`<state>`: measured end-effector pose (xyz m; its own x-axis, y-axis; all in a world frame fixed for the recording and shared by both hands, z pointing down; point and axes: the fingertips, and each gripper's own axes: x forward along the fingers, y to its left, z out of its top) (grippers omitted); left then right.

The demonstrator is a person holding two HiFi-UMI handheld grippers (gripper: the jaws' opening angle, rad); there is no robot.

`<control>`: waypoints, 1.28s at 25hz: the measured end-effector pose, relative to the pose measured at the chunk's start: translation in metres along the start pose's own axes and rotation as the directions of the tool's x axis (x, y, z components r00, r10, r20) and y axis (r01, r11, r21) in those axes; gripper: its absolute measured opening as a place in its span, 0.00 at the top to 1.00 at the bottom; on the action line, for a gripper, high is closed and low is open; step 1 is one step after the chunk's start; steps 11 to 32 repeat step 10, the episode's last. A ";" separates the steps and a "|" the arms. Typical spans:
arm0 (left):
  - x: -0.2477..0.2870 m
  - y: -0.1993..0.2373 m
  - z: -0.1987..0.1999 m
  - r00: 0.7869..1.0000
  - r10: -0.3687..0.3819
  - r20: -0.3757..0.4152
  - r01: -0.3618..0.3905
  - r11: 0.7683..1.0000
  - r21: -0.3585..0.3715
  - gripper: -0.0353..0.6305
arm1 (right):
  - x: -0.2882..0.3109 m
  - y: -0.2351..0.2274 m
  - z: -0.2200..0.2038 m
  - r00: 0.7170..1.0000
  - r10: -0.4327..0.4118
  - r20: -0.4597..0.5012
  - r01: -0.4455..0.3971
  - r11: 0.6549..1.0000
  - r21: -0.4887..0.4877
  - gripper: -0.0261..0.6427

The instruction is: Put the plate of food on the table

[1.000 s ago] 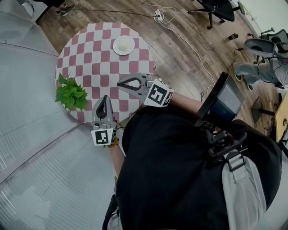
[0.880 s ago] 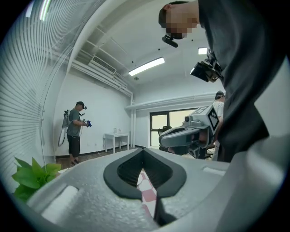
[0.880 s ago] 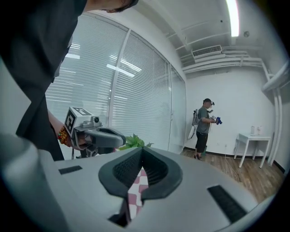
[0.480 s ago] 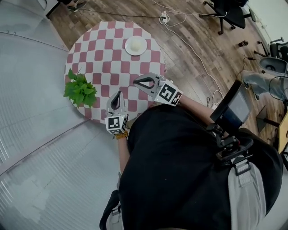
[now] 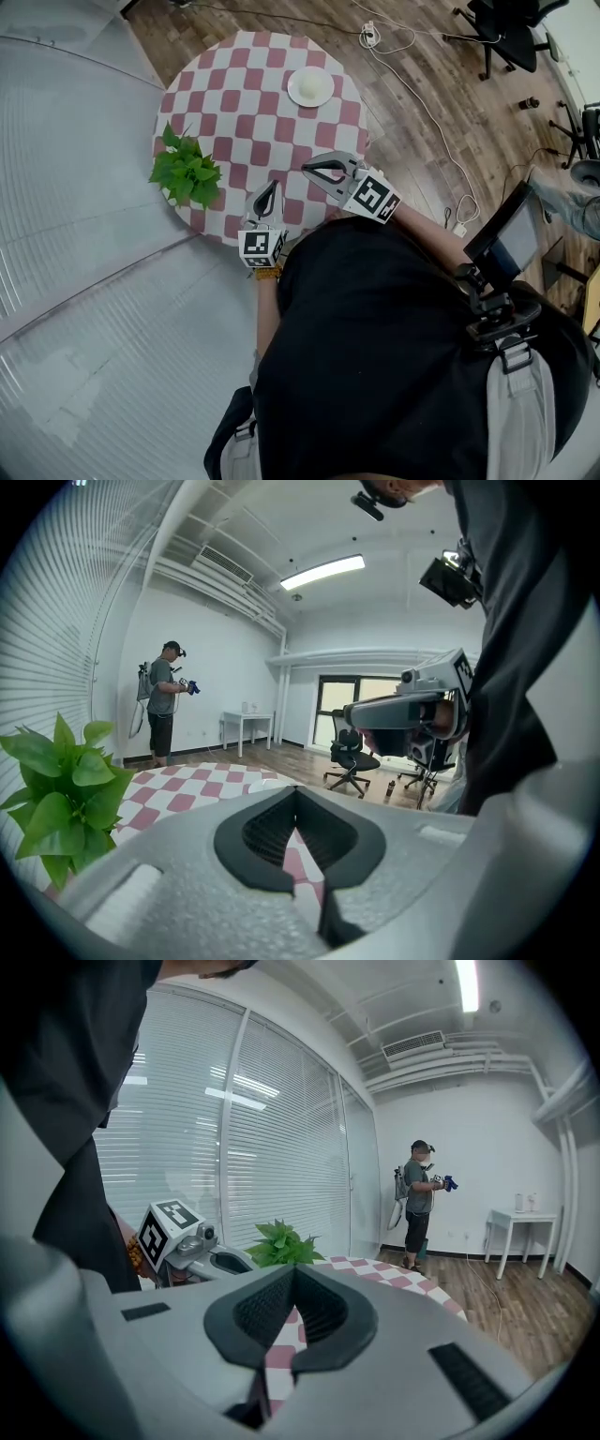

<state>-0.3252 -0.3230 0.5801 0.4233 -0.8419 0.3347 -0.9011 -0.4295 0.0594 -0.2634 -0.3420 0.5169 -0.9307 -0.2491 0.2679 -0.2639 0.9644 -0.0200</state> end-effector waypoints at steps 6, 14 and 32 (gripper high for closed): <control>-0.001 0.002 -0.009 1.000 -0.014 -0.004 0.014 1.000 -0.001 0.94 | 0.002 0.006 -0.004 1.000 -0.004 -0.014 0.004 1.000 0.004 0.95; -0.004 0.005 -0.011 1.000 -0.025 0.002 0.025 1.000 0.001 0.94 | 0.007 0.010 -0.005 1.000 -0.008 -0.019 0.008 1.000 0.010 0.95; -0.004 0.005 -0.011 1.000 -0.025 0.002 0.025 1.000 0.001 0.94 | 0.007 0.010 -0.005 1.000 -0.008 -0.019 0.008 1.000 0.010 0.95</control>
